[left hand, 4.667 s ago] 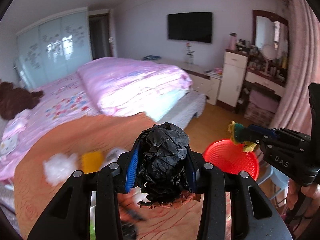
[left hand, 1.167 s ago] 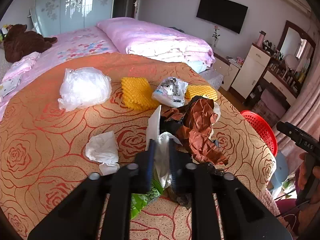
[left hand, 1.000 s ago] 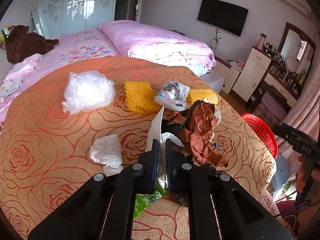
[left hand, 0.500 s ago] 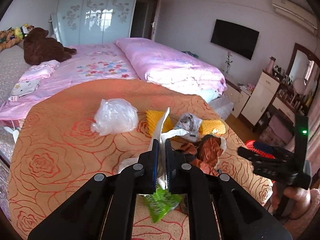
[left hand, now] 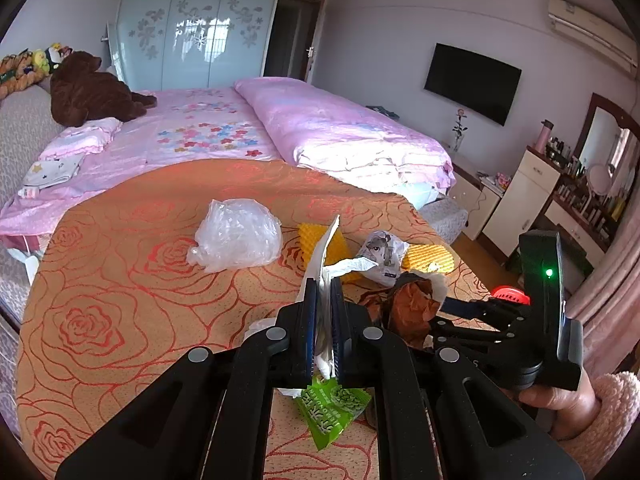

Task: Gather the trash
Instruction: 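Hold the white bag in the left tool while the right tool grasps the white mesh cloth, then carry both items over the red wastebasket and open both tools to drop them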

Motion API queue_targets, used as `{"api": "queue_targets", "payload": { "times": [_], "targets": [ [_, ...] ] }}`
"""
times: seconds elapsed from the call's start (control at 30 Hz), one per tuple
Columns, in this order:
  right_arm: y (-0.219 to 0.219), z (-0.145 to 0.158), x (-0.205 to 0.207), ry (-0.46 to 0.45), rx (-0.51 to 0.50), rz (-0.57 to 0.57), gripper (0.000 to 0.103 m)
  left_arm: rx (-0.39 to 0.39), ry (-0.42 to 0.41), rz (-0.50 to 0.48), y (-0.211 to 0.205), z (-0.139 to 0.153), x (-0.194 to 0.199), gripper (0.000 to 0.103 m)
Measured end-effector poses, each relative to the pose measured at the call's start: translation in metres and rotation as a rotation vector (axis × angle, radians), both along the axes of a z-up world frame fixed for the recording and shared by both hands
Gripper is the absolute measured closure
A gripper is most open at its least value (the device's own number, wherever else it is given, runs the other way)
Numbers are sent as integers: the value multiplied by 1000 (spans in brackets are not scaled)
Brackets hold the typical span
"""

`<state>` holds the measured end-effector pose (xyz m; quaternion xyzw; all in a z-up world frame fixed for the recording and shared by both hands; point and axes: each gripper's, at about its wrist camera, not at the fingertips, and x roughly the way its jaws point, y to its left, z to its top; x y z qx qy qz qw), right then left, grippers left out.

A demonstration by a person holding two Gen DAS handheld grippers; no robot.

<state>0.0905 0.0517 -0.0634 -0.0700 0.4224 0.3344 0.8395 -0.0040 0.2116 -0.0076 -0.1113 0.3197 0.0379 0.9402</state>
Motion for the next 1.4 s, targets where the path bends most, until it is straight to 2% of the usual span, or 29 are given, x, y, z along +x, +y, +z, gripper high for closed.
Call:
{"api": "queue_targets", "payload": {
  "times": [0.1, 0.3, 0.63, 0.77, 1.4],
  "targets": [
    [-4, 2, -2, -2, 12, -3, 71, 2, 1, 1, 0, -1, 0, 97],
    [-20, 9, -8, -41, 10, -36, 75, 13, 1, -14, -4, -1, 0, 97],
    [-62, 26, -14, -77, 40, -127, 76, 38, -19, -34, -20, 8, 2, 97],
    [-78, 38, -19, -123, 42, -156, 76, 56, -22, -62, -32, 11, 6, 96],
    [-125, 78, -24, -200, 85, -272, 76, 92, -37, -143, -79, 29, 30, 96]
  ]
}}
